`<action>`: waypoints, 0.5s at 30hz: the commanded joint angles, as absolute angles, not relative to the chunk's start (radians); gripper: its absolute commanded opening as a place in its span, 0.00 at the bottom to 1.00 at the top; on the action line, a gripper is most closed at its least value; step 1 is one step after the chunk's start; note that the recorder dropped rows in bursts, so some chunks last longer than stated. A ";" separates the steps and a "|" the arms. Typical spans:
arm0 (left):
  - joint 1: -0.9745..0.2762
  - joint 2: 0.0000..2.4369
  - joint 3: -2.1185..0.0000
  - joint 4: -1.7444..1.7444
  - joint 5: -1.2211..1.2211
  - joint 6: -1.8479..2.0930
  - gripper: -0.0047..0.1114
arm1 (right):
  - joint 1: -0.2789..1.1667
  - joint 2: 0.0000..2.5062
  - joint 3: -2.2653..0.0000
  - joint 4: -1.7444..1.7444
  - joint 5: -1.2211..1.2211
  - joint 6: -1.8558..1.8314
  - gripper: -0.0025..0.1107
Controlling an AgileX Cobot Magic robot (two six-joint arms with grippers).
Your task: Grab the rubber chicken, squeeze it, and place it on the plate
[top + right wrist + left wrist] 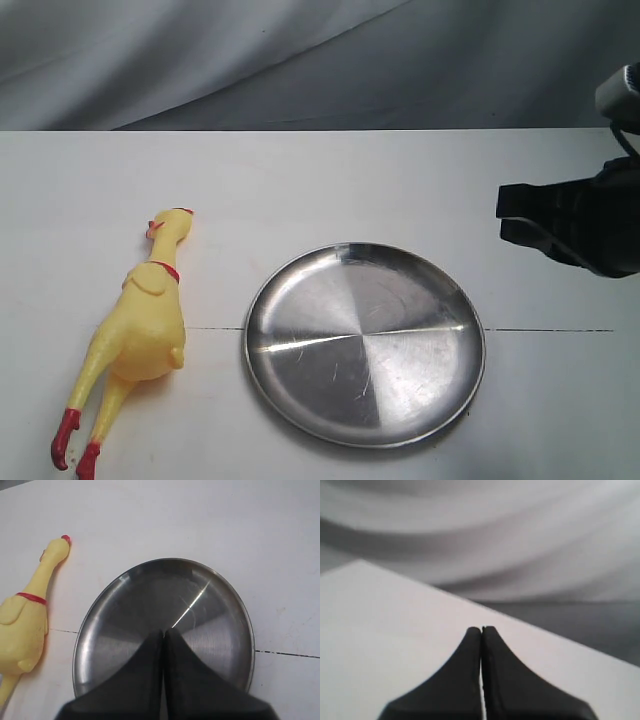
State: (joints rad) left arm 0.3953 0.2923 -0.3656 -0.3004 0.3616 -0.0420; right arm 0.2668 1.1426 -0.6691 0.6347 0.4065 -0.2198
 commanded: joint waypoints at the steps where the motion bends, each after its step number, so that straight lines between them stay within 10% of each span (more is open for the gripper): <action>1: 0.390 0.475 -0.427 -0.448 0.566 -0.048 0.04 | 0.270 1.144 -0.676 0.640 0.412 -0.231 0.02; 15: 0.390 0.657 -0.436 -0.670 0.586 -0.039 0.04 | 0.270 1.144 -0.676 0.632 0.440 -0.243 0.02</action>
